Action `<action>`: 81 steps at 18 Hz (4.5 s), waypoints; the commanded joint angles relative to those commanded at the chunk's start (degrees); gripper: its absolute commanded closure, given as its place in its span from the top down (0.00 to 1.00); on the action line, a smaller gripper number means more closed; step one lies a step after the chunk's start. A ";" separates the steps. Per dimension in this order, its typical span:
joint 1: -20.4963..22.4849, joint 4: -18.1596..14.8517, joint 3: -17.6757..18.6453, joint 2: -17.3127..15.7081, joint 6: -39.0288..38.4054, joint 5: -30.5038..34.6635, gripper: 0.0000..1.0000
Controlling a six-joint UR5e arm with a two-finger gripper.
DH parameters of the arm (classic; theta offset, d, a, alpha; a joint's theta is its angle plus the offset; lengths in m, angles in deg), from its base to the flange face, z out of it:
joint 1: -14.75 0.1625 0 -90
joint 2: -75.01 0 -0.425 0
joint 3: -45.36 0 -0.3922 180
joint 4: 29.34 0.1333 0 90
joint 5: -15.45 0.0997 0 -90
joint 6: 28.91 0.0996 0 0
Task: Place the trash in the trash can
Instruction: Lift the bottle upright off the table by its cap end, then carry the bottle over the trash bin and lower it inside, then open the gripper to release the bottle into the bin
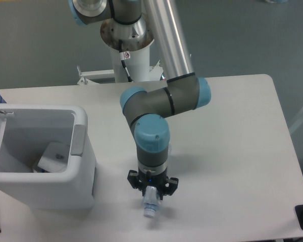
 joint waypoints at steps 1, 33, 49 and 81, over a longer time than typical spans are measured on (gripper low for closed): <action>0.53 0.00 -0.88 -0.70 -0.26 -1.58 0.55; 7.04 1.23 -16.00 -10.64 -17.57 -19.08 0.51; -1.39 1.23 -15.13 -13.89 -26.37 -24.62 0.51; -2.91 2.37 -13.37 -14.68 -26.37 -23.84 1.00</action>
